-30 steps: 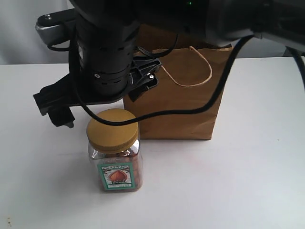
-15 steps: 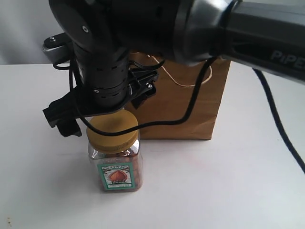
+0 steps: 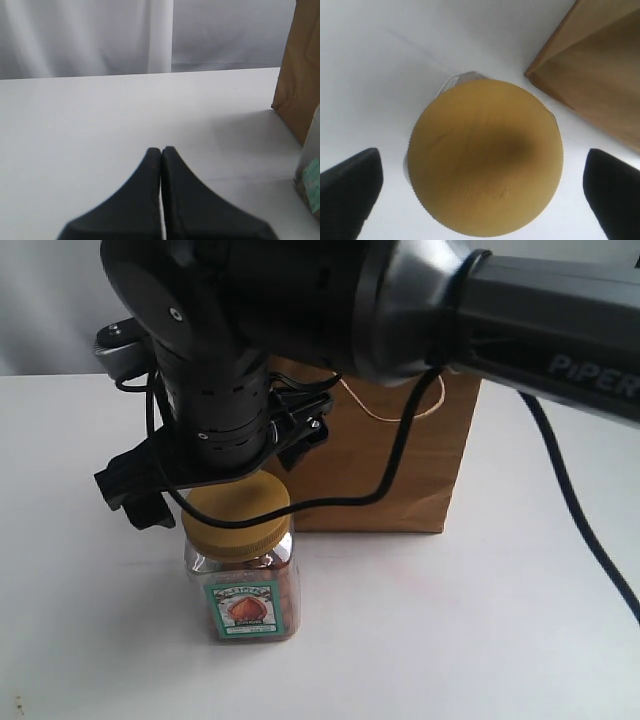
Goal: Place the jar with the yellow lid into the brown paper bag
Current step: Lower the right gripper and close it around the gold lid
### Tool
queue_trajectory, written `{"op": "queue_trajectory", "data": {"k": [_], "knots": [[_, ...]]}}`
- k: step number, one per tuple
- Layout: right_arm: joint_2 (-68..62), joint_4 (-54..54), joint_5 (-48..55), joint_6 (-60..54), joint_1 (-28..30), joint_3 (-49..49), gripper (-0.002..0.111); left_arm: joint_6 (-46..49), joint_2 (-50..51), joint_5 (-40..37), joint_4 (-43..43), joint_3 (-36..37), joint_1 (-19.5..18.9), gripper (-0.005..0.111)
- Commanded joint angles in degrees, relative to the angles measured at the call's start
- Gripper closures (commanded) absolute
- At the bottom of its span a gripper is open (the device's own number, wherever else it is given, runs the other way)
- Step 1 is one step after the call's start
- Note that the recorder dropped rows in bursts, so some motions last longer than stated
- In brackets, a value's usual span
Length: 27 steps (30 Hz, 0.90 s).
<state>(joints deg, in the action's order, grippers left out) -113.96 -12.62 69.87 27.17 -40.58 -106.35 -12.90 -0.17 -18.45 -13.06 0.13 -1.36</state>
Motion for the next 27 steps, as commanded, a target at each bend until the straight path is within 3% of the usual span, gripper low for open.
{"op": "queue_trajectory", "data": {"k": [1, 27], "knots": [[-0.7, -2.0, 0.1, 0.3, 0.0, -0.1, 0.003, -0.2, 0.2, 0.4, 0.2, -0.1, 0.2, 0.106], [-4.5, -2.4, 0.1, 7.9, 0.0, 0.0, 0.003, -0.2, 0.2, 0.4, 0.2, -0.1, 0.2, 0.106]]}}
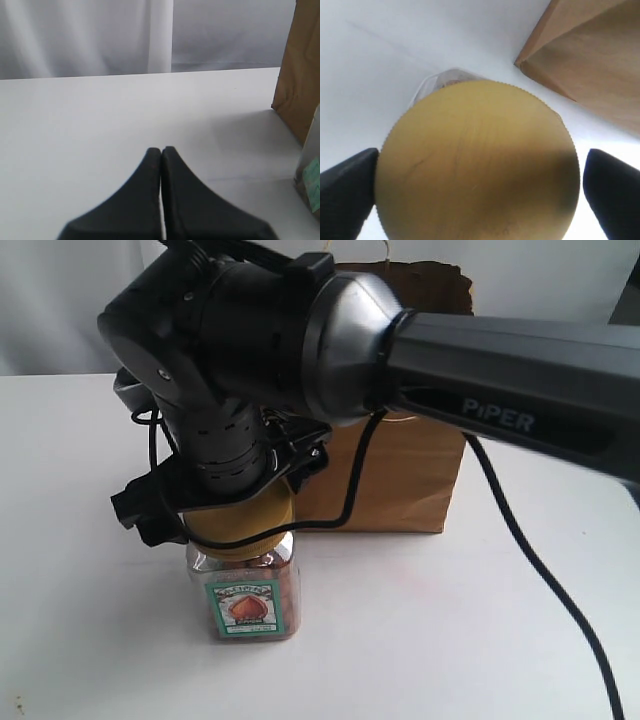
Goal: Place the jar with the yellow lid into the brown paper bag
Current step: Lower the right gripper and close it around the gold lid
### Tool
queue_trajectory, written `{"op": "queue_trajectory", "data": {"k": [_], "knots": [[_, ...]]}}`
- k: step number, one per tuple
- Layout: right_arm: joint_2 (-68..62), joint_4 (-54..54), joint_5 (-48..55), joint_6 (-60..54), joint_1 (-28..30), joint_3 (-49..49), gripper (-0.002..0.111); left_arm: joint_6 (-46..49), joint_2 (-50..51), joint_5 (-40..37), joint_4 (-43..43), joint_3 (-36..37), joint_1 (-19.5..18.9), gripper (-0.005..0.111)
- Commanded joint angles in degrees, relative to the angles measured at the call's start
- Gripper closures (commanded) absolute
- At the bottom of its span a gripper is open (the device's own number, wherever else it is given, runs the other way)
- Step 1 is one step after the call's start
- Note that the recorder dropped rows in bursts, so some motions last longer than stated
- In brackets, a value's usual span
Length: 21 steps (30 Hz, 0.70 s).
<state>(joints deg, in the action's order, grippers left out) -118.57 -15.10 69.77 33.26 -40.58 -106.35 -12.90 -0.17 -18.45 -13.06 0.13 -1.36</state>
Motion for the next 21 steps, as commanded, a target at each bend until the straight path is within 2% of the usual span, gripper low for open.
{"op": "queue_trajectory", "data": {"k": [1, 18, 21], "knots": [[0.2, 0.1, 0.2, 1.8, 0.0, 0.0, 0.003, -0.2, 0.2, 0.4, 0.2, -0.1, 0.2, 0.106], [0.2, 1.2, 0.2, 4.1, 0.0, 0.0, 0.003, -0.2, 0.2, 0.4, 0.2, -0.1, 0.2, 0.106], [0.2, 1.2, 0.2, 4.3, 0.0, 0.0, 0.006, -0.2, 0.2, 0.4, 0.2, -0.1, 0.2, 0.106]]}}
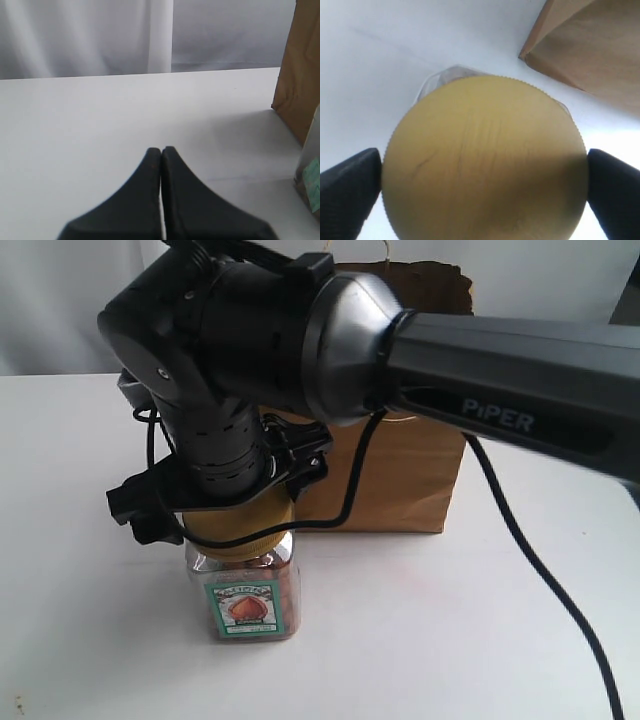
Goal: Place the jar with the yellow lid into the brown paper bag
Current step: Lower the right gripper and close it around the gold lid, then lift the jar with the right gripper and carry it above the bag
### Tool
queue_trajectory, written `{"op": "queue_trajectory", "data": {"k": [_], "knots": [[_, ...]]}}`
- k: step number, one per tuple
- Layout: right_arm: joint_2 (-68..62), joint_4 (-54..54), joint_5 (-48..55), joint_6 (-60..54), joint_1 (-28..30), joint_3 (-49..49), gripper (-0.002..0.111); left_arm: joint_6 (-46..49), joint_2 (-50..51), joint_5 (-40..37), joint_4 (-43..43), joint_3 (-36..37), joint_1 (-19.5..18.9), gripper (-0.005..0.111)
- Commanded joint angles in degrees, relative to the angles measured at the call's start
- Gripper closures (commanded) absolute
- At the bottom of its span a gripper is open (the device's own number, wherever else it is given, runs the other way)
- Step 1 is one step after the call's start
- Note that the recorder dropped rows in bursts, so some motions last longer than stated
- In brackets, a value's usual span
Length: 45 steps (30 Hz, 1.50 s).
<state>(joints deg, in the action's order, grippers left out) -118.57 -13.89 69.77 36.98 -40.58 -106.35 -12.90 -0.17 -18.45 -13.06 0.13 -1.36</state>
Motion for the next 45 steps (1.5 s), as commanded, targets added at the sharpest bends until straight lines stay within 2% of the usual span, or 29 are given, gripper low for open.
{"op": "queue_trajectory", "data": {"k": [1, 3, 6, 14, 22, 37, 42, 45], "knots": [[0.2, 0.0, 0.2, 0.6, 0.0, 0.0, 0.008, -0.2, 0.2, 0.4, 0.2, -0.1, 0.2, 0.106], [0.2, 0.0, 0.2, 0.7, 0.0, 0.0, 0.015, -0.2, 0.2, 0.4, 0.2, -0.1, 0.2, 0.106], [0.2, 0.0, 0.2, 0.7, 0.0, 0.0, 0.035, -0.2, 0.2, 0.4, 0.2, -0.1, 0.2, 0.106], [0.5, 0.2, 0.2, -1.3, 0.0, -0.4, 0.107, -0.2, 0.2, 0.4, 0.2, -0.1, 0.2, 0.106], [5.5, 4.1, 0.2, -4.5, 0.0, -0.4, 0.108, -0.2, 0.2, 0.4, 0.2, -0.1, 0.2, 0.106], [29.9, 6.6, 0.2, -9.0, 0.0, -0.4, 0.108, -0.2, 0.2, 0.4, 0.2, -0.1, 0.2, 0.106], [37.7, 5.6, -8.2, -11.3, 0.0, -0.4, 0.108, -0.2, 0.2, 0.4, 0.2, -0.1, 0.2, 0.106], [39.8, 0.7, -11.9, -11.3, 0.0, -0.4, 0.108, -0.2, 0.2, 0.4, 0.2, -0.1, 0.2, 0.106]]}}
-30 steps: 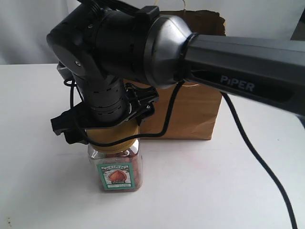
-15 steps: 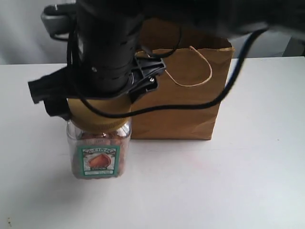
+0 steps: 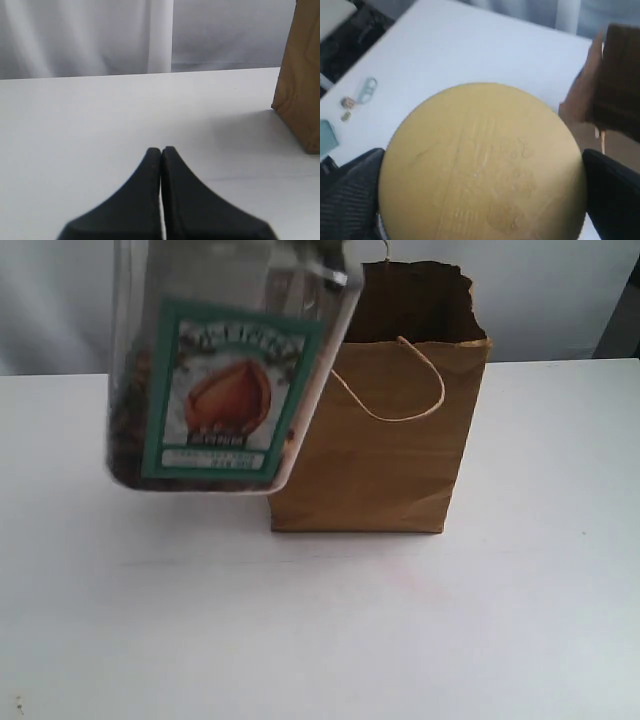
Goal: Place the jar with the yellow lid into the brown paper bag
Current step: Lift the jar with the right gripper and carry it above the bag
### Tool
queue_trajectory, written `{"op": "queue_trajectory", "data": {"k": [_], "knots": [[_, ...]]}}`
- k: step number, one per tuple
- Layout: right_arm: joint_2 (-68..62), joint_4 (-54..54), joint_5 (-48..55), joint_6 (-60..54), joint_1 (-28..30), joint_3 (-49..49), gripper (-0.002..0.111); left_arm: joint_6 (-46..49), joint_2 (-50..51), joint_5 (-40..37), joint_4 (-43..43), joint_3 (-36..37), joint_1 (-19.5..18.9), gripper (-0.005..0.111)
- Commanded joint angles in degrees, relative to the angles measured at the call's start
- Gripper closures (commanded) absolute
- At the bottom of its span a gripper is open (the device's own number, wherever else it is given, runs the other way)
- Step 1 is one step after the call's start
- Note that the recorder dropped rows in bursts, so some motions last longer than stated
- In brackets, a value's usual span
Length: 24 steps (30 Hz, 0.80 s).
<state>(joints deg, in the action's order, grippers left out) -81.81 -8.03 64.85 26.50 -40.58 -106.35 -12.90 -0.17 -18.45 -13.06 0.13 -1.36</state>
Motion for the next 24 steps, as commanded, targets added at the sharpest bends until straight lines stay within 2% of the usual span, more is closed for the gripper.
{"op": "queue_trajectory", "data": {"k": [1, 7, 14, 18, 21, 24], "knots": [[3.4, -7.3, -7.6, -0.8, 0.0, -0.4, 0.108, -0.2, 0.2, 0.4, 0.2, -0.1, 0.2, 0.106], [2.5, -28.5, -14.5, 0.1, 0.0, -0.4, 0.108, -0.2, 0.2, 0.4, 0.2, -0.1, 0.2, 0.106], [-4.2, -49.7, -16.0, 5.7, 0.2, -0.4, 0.108, -0.2, 0.2, 0.4, 0.2, -0.1, 0.2, 0.106], [-6.8, -48.2, -18.9, 9.7, 4.2, -0.4, 0.108, -0.2, 0.2, 0.7, 0.2, -0.1, 0.2, 0.106], [-8.3, -40.9, -21.4, 9.7, 10.0, -0.4, 0.108, -0.2, 0.2, 0.7, 0.2, -0.1, 0.2, 0.106], [-9.3, -35.1, -22.4, 7.1, 13.1, -0.4, 0.108, -0.2, 0.2, 0.7, 0.2, -0.1, 0.2, 0.106]]}}
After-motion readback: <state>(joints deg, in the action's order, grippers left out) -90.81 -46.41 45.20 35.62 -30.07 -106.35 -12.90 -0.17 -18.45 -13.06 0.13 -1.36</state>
